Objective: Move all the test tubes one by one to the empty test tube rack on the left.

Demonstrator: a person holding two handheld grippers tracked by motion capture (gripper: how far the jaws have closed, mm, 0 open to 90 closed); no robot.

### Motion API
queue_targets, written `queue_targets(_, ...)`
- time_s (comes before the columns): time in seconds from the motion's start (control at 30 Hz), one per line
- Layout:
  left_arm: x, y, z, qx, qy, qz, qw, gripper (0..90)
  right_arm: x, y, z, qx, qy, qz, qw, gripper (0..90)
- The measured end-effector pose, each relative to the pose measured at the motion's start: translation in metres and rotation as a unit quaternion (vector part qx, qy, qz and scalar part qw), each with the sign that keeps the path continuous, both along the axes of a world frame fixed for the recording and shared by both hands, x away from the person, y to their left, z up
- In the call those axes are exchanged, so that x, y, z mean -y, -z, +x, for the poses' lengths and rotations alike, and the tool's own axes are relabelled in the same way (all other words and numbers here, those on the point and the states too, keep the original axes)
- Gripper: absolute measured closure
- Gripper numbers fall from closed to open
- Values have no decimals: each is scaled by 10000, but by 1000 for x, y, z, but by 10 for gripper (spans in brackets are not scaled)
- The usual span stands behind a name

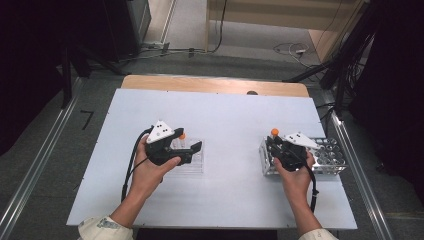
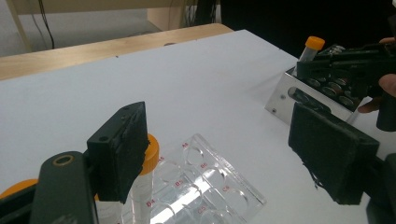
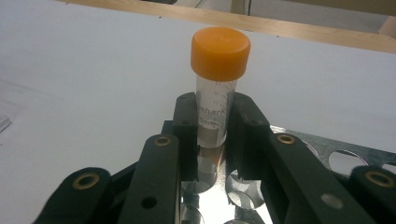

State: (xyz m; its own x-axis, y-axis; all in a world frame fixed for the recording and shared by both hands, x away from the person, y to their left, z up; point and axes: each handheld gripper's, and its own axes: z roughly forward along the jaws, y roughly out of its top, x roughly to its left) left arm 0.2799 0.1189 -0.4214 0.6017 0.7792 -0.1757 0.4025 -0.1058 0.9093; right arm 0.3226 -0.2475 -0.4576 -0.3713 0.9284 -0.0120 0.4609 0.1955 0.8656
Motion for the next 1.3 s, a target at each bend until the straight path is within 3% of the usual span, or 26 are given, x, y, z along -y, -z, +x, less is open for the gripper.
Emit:
queue_targets(0.43, -1, 0, 0, 17, -4, 0, 10000, 210, 4, -18, -9, 426, -5, 149, 9990, 721)
queue_targets(0.8, 0, -1, -1, 40, -2, 20, 10000, 183, 3, -44, -25, 917, -68, 242, 9955, 721)
queue_targets(1.0, 2, -3, -3, 66, 28, -7, 10000, 169, -8, -50, -35, 915, -381, 244, 9948, 721)
queue_targets(1.13, 3, -3, -4, 85, 56, 12, 9999, 169, -24, -47, -41, 743, -737, 292, 9941, 721)
queue_targets(1.3, 6, -5, -7, 91, 152, -40, 9998, 169, -48, -42, -51, 541, -1253, 231, 9904, 722)
